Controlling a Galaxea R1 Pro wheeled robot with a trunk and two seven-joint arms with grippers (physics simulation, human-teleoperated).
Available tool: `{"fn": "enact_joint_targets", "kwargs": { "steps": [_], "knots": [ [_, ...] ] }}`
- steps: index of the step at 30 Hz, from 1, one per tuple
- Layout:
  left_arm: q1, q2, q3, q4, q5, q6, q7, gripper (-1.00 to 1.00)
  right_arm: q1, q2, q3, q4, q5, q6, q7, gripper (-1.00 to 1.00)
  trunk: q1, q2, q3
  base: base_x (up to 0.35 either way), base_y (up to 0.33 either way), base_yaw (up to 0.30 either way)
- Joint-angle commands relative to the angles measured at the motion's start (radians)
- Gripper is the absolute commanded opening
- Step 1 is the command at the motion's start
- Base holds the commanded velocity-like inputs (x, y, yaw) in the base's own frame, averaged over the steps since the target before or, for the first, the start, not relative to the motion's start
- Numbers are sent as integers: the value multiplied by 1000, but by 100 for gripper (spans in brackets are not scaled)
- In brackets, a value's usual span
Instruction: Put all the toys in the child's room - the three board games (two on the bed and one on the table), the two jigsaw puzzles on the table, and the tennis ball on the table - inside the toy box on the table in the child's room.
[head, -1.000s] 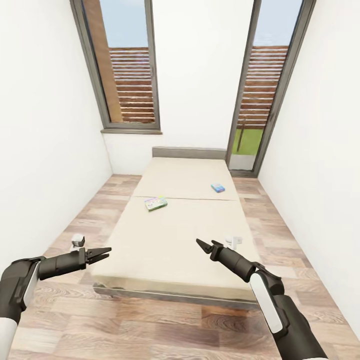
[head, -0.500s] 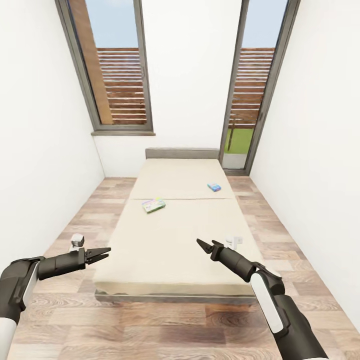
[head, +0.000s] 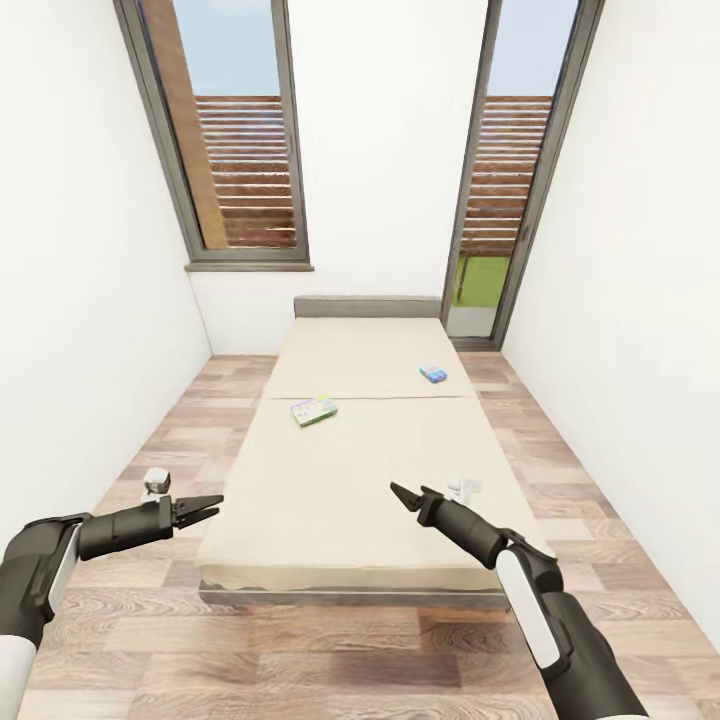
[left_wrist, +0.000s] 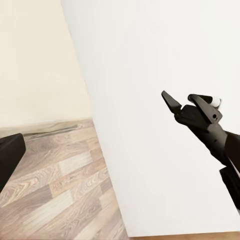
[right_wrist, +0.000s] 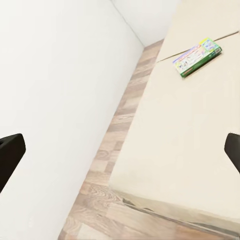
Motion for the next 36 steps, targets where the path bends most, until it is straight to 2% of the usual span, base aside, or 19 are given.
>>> {"fn": "enact_joint_targets", "kwargs": {
  "steps": [1,14,36],
  "knots": [
    [-1,0,0,0,-1,10,-4,100,-1,2,-1,3,-8,8,-1,100,1,-2,-2,0,0,0],
    [-1,0,-3,0,-2,10,-2,100,-1,6,-3,30,-8,8,-7,100,1,-2,-1,0,0,0],
    [-1,0,-9,0,-2,10,0,100,-1,5,0,31,-8,-39,-8,100,1,-2,34,0,0,0]
  ]
}}
